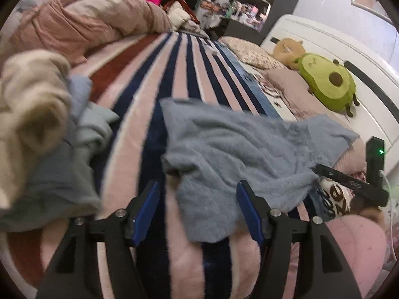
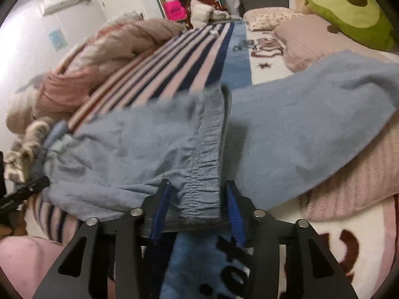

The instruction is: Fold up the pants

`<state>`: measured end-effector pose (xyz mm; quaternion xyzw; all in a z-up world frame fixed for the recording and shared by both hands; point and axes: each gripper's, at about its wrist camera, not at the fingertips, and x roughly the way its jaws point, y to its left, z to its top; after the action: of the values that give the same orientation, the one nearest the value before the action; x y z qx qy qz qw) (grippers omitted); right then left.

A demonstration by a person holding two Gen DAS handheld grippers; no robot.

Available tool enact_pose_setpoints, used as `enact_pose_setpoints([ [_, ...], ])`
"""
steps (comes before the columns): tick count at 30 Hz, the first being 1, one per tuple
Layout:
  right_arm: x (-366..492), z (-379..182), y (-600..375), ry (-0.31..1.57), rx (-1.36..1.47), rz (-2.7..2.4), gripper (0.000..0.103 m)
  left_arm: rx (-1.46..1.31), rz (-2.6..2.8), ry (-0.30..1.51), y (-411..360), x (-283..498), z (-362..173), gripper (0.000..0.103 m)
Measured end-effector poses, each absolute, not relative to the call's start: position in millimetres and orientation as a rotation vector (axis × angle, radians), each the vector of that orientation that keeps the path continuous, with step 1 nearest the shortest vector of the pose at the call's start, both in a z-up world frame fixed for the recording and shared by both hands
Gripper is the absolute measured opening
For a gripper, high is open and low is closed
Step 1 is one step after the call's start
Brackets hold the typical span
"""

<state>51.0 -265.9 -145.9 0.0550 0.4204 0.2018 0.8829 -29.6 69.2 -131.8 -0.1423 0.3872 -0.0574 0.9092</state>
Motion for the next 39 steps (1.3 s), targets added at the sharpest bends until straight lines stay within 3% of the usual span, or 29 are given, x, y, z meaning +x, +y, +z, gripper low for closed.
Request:
enact_pose_setpoints([
  [2,56,-136,-271,0.85,0.162,0.475,0.069,-0.302,-0.109,0.773,75,-27,-125,0.063],
  [6,89,-130,-259,0.833,0.075,0.452,0.069,-0.296,-0.094,0.764,74,-8,-122,0.063],
  [9,120,-150,-243,0.935,-0.004,0.45,0.069,-0.311,-0.099,0.771,69,4,-127,0.063],
  [10,126,-158,-237,0.964,-0.008,0.482,0.068,-0.314,-0.105,0.779,68,7,-130,0.063],
  [12,129,-169,-225,0.974,-0.033,0.505,0.051,-0.31,-0.098,0.805,67,10,-140,0.063],
  [13,127,-170,-218,0.944,-0.08,0.493,0.037,-0.31,-0.095,0.817,68,11,-145,0.061],
  [14,127,-169,-214,0.925,-0.1,0.499,0.025,-0.317,-0.097,0.835,69,11,-152,0.051],
  [17,134,-163,-209,0.9,-0.06,0.524,0.024,-0.339,-0.082,0.877,74,8,-169,0.033],
  [19,137,-155,-203,0.873,-0.039,0.552,0.024,-0.358,-0.076,0.872,76,3,-172,0.029],
  [25,138,-135,-179,0.811,-0.067,0.595,0.024,-0.321,-0.022,0.866,72,-6,-168,0.027],
  [28,143,-152,-183,0.881,-0.088,0.55,0.026,-0.316,-0.009,0.867,71,-6,-168,0.031],
  [32,138,-168,-199,0.923,-0.081,0.529,0.041,-0.267,0.039,0.855,70,-9,-160,0.045],
  [34,129,-157,-218,0.901,-0.035,0.515,0.055,-0.244,0.042,0.831,68,-14,-150,0.049],
  [35,125,-149,-229,0.874,-0.02,0.505,0.06,-0.241,0.042,0.817,68,-16,-145,0.058],
  [37,113,-126,-258,0.807,0.004,0.455,0.061,-0.237,0.052,0.782,68,-21,-135,0.066],
  [39,103,-109,-287,0.756,0.02,0.38,0.063,-0.235,0.065,0.752,68,-23,-125,0.066],
])
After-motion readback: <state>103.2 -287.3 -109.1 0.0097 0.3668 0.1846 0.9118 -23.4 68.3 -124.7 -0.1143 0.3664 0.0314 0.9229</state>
